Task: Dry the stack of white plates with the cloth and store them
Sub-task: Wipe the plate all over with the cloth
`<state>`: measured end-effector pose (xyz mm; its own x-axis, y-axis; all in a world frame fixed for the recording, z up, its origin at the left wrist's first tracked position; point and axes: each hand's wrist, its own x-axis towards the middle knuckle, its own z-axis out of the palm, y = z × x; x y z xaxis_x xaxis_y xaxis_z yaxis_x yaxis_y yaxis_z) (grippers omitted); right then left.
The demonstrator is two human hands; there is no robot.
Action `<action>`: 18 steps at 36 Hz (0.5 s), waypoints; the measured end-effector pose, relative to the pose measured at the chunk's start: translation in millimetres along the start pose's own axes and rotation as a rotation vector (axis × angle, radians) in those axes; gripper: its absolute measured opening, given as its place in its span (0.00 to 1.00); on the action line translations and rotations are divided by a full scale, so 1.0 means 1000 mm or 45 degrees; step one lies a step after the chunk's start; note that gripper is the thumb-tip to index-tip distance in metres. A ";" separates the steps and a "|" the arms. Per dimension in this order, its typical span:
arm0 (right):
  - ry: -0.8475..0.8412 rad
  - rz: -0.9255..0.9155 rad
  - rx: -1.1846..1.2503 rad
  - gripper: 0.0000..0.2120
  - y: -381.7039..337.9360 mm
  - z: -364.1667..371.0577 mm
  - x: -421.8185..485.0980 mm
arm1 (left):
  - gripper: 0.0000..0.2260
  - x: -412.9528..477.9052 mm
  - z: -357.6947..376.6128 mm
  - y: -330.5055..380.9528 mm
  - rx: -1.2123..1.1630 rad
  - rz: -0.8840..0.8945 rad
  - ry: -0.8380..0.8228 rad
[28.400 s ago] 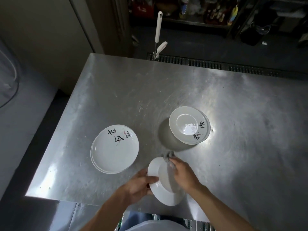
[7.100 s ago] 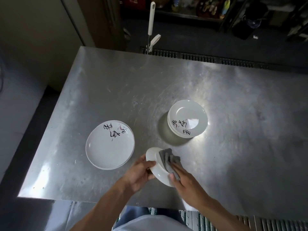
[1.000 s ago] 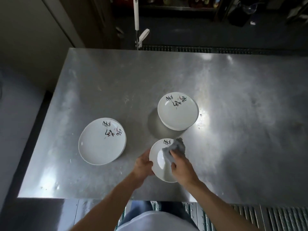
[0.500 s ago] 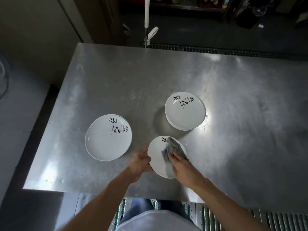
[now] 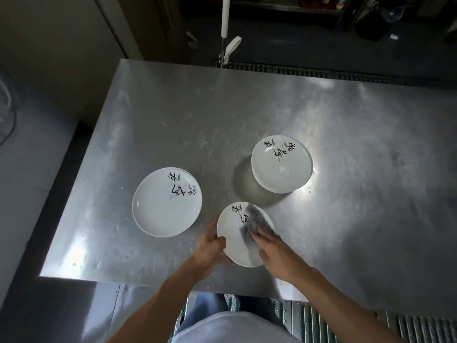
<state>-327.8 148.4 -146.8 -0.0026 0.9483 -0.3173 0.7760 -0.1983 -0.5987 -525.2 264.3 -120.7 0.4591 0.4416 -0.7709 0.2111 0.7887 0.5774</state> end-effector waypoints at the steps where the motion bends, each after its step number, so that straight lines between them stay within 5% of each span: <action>1: 0.043 0.136 0.085 0.29 -0.001 0.000 0.005 | 0.33 -0.001 0.002 -0.002 0.020 -0.035 -0.008; 3: 0.115 0.286 0.305 0.31 -0.015 0.002 0.015 | 0.29 -0.003 0.006 -0.002 0.067 -0.087 -0.075; 6: 0.065 0.095 0.490 0.36 -0.045 0.010 0.021 | 0.19 -0.009 0.011 0.007 0.145 -0.089 -0.141; 8: 0.080 -0.011 0.435 0.36 -0.047 0.011 0.024 | 0.14 -0.009 0.012 0.013 0.176 -0.053 -0.079; 11: 0.140 0.258 0.311 0.29 -0.036 0.012 0.031 | 0.16 -0.008 0.009 0.017 0.178 -0.062 0.066; 15: -0.015 0.010 0.221 0.32 -0.043 0.020 0.024 | 0.14 -0.012 0.008 0.019 0.250 -0.053 0.040; 18: 0.151 0.141 0.185 0.30 -0.036 0.013 0.028 | 0.15 -0.012 0.008 0.017 0.250 -0.045 0.000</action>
<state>-363.7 179.1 -144.1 0.1586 0.9397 -0.3030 0.6685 -0.3280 -0.6675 -520.3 268.9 -100.0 0.4481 0.4153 -0.7917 0.3914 0.7050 0.5914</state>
